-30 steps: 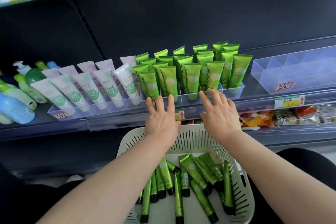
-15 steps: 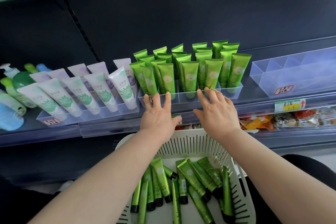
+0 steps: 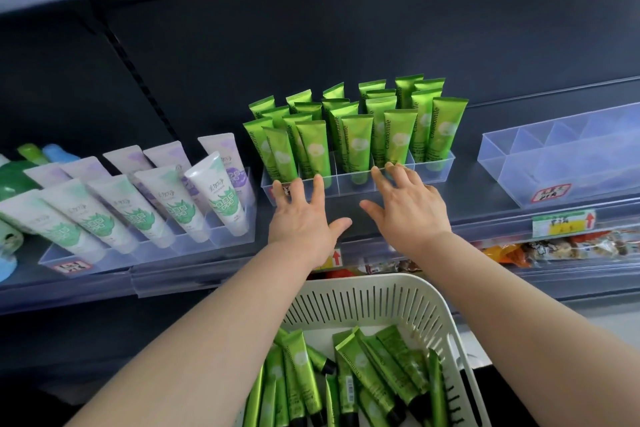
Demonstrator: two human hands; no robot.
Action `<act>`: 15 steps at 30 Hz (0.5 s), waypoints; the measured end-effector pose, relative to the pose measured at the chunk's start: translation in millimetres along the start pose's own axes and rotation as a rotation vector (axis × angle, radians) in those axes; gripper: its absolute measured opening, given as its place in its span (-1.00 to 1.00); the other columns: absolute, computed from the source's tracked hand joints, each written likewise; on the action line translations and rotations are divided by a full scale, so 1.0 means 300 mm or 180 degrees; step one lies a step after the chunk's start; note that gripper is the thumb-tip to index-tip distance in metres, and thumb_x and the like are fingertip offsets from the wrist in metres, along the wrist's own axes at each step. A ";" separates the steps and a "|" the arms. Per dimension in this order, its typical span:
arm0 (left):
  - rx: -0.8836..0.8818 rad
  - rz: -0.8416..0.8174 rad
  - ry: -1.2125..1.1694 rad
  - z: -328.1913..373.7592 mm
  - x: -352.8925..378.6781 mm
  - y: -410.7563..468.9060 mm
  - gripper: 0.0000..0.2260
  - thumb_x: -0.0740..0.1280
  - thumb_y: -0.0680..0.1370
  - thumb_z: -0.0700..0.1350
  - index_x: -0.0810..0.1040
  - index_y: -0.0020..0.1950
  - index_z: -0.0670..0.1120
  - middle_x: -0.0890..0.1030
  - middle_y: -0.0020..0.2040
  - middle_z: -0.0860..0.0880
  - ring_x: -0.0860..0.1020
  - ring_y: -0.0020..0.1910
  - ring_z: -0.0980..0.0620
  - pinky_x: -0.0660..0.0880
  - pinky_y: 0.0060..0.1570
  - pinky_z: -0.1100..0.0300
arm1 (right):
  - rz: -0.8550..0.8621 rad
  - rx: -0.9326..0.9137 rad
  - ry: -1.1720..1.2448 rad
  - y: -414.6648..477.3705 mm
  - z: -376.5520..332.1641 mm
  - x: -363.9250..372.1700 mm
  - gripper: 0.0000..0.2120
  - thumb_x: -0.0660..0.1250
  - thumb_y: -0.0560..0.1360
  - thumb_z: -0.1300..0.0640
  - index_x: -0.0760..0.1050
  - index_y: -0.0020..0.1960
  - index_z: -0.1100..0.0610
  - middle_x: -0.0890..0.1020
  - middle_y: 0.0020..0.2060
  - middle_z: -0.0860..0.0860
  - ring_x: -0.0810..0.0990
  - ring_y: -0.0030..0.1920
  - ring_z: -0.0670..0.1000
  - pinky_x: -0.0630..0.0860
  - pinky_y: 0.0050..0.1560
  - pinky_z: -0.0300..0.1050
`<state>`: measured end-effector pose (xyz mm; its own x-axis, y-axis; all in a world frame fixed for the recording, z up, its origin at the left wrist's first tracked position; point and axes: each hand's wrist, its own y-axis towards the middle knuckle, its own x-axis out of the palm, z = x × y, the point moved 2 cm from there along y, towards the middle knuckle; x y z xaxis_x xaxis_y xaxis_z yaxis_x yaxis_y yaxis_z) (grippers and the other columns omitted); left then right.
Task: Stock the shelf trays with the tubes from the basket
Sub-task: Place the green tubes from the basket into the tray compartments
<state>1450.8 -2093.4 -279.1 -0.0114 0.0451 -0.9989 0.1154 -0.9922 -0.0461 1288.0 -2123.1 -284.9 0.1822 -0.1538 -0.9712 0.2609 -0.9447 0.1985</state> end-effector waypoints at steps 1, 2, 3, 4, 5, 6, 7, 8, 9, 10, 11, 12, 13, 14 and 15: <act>-0.0005 0.0007 -0.0001 0.001 -0.002 0.014 -0.22 0.06 0.54 0.37 -0.17 0.59 0.02 -0.02 0.54 -0.13 -0.16 0.53 -0.31 0.12 0.47 -0.16 | -0.0011 0.0006 0.0014 0.013 0.002 0.000 -0.40 0.01 0.59 -0.24 0.09 0.53 0.03 0.21 0.48 0.02 0.11 0.49 0.04 0.34 0.29 0.06; -0.0016 0.0008 -0.0008 0.001 -0.003 0.028 -0.22 0.07 0.54 0.38 -0.17 0.59 0.03 -0.01 0.54 -0.12 -0.16 0.53 -0.30 0.15 0.46 -0.15 | -0.0026 0.0014 0.0030 0.027 0.004 0.000 -0.40 0.01 0.59 -0.24 0.09 0.53 0.04 0.21 0.47 0.02 0.11 0.49 0.04 0.35 0.28 0.06; -0.0033 0.0006 -0.0019 0.001 -0.003 0.041 -0.22 0.07 0.54 0.38 -0.17 0.59 0.03 -0.01 0.54 -0.11 -0.16 0.54 -0.30 0.19 0.44 -0.15 | -0.0040 0.0022 0.0043 0.040 0.006 0.000 -0.40 0.01 0.59 -0.24 0.10 0.53 0.04 0.21 0.47 0.02 0.11 0.49 0.05 0.36 0.27 0.06; -0.0050 0.0003 -0.0025 0.002 -0.004 0.055 -0.21 0.07 0.53 0.38 -0.17 0.59 0.03 -0.01 0.54 -0.11 -0.16 0.54 -0.29 0.22 0.42 -0.15 | -0.0055 0.0030 0.0055 0.052 0.008 0.002 -0.40 0.01 0.59 -0.23 0.10 0.53 0.04 0.21 0.47 0.02 0.12 0.49 0.05 0.37 0.26 0.07; -0.0063 0.0006 -0.0025 0.002 -0.004 0.068 -0.21 0.08 0.53 0.38 -0.17 0.59 0.04 -0.01 0.54 -0.11 -0.16 0.54 -0.29 0.25 0.40 -0.14 | -0.0064 0.0036 0.0068 0.065 0.010 0.002 -0.41 0.02 0.59 -0.23 0.11 0.53 0.04 0.22 0.46 0.02 0.12 0.48 0.05 0.37 0.25 0.07; -0.0072 0.0010 -0.0018 0.002 -0.003 0.081 -0.21 0.08 0.53 0.38 -0.17 0.59 0.04 0.00 0.54 -0.11 -0.15 0.54 -0.28 0.26 0.39 -0.14 | -0.0070 0.0042 0.0084 0.077 0.012 0.004 -0.41 0.03 0.59 -0.23 0.11 0.53 0.04 0.23 0.45 0.02 0.13 0.48 0.05 0.38 0.24 0.07; -0.0078 0.0020 -0.0007 0.002 -0.002 0.093 -0.21 0.08 0.53 0.38 -0.17 0.59 0.04 0.00 0.54 -0.11 -0.15 0.54 -0.28 0.27 0.38 -0.14 | -0.0069 0.0046 0.0102 0.087 0.013 0.005 -0.41 0.04 0.59 -0.22 0.13 0.52 0.04 0.24 0.44 0.01 0.15 0.47 0.05 0.39 0.23 0.06; -0.0084 0.0031 0.0008 0.001 -0.001 0.103 -0.21 0.09 0.53 0.38 -0.17 0.59 0.04 0.01 0.53 -0.11 -0.14 0.54 -0.28 0.28 0.38 -0.13 | -0.0061 0.0049 0.0122 0.096 0.014 0.006 -0.42 0.05 0.59 -0.22 0.14 0.52 0.04 0.26 0.44 0.01 0.17 0.46 0.05 0.40 0.22 0.06; -0.0083 0.0048 0.0025 -0.001 0.001 0.114 -0.21 0.09 0.53 0.38 -0.17 0.59 0.05 0.01 0.53 -0.10 -0.13 0.54 -0.28 0.28 0.38 -0.13 | -0.0047 0.0049 0.0138 0.104 0.015 0.008 -0.42 0.06 0.59 -0.21 0.15 0.52 0.04 0.27 0.43 0.00 0.18 0.45 0.05 0.40 0.21 0.06; -0.0072 0.0063 0.0047 -0.003 0.002 0.123 -0.22 0.09 0.54 0.37 -0.17 0.59 0.05 0.01 0.53 -0.10 -0.13 0.54 -0.28 0.28 0.38 -0.13 | -0.0031 0.0049 0.0146 0.111 0.017 0.009 -0.42 0.06 0.59 -0.21 0.15 0.52 0.04 0.27 0.43 0.00 0.19 0.45 0.05 0.41 0.20 0.06; -0.0058 0.0075 0.0065 -0.005 0.002 0.131 -0.23 0.10 0.54 0.35 -0.17 0.59 0.05 0.02 0.52 -0.10 -0.13 0.54 -0.28 0.28 0.38 -0.12 | -0.0023 0.0050 0.0145 0.118 0.019 0.009 -0.42 0.07 0.59 -0.21 0.16 0.52 0.04 0.28 0.43 0.00 0.19 0.44 0.05 0.41 0.20 0.05; -0.0046 0.0082 0.0077 -0.007 0.002 0.139 -0.24 0.10 0.55 0.34 -0.17 0.59 0.05 0.02 0.52 -0.11 -0.13 0.54 -0.28 0.28 0.39 -0.12 | -0.0025 0.0053 0.0139 0.124 0.020 0.009 -0.43 0.07 0.59 -0.21 0.15 0.52 0.03 0.28 0.43 -0.01 0.19 0.44 0.04 0.41 0.20 0.05; -0.0040 0.0083 0.0080 -0.009 0.001 0.146 -0.25 0.10 0.55 0.34 -0.17 0.59 0.05 0.01 0.52 -0.11 -0.13 0.54 -0.28 0.26 0.39 -0.12 | -0.0032 0.0058 0.0132 0.131 0.021 0.009 -0.43 0.06 0.59 -0.21 0.15 0.52 0.03 0.28 0.43 -0.01 0.19 0.44 0.04 0.41 0.19 0.05; -0.0038 0.0079 0.0079 -0.009 0.001 0.153 -0.25 0.10 0.56 0.33 -0.16 0.59 0.05 0.02 0.52 -0.11 -0.12 0.54 -0.28 0.25 0.40 -0.12 | -0.0043 0.0064 0.0129 0.137 0.022 0.010 -0.42 0.06 0.59 -0.21 0.15 0.52 0.03 0.27 0.43 -0.01 0.19 0.45 0.04 0.41 0.19 0.05; -0.0037 0.0078 0.0074 -0.008 0.001 0.159 -0.25 0.11 0.56 0.33 -0.16 0.59 0.05 0.02 0.52 -0.12 -0.12 0.54 -0.28 0.24 0.40 -0.12 | -0.0047 0.0071 0.0133 0.144 0.023 0.011 -0.42 0.06 0.59 -0.21 0.14 0.52 0.03 0.27 0.43 -0.01 0.18 0.45 0.04 0.42 0.19 0.05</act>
<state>1458.8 -2140.5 -281.5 0.0146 0.0237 -0.9996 0.1270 -0.9917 -0.0216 1293.5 -2166.3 -280.4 0.2180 -0.1279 -0.9675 0.2428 -0.9531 0.1807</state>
